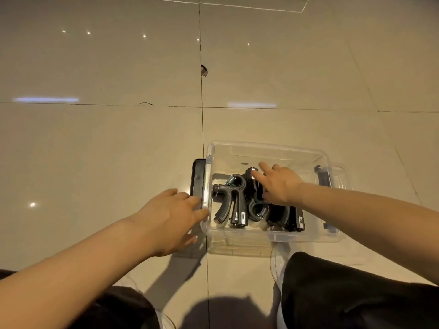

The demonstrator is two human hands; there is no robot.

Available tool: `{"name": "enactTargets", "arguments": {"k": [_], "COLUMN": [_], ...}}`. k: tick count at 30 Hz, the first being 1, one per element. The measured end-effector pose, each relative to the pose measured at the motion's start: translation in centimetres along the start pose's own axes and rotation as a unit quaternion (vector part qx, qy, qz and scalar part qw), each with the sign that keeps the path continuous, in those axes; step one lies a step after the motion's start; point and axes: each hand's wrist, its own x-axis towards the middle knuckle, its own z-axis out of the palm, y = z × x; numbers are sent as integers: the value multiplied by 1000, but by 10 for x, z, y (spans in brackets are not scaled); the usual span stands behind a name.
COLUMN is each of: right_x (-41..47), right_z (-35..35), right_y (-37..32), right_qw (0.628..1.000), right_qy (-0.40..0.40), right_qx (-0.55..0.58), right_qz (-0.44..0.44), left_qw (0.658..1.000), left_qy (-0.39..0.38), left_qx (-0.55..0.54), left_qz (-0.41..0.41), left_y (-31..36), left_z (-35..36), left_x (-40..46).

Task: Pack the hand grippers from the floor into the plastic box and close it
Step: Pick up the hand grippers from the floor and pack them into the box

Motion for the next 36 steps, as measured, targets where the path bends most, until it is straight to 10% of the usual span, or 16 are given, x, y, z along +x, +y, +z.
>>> {"name": "enactTargets", "arguments": {"k": [12, 21, 36], "right_x": [-142, -222, -159], "right_z": [-163, -289, -359], "right_y": [-96, -286, -479], "right_qw": [980, 948, 902], "right_qy": [117, 272, 298], "right_qx": [149, 155, 238], "right_qz": [61, -52, -203], "left_qw": [951, 818, 745], "left_qy": [278, 493, 500], "left_qx": [-132, -267, -308], "left_qz": [-26, -128, -316], "left_y": [9, -16, -106], "left_z": [-28, 12, 116], "left_x": [-146, -344, -497]}}
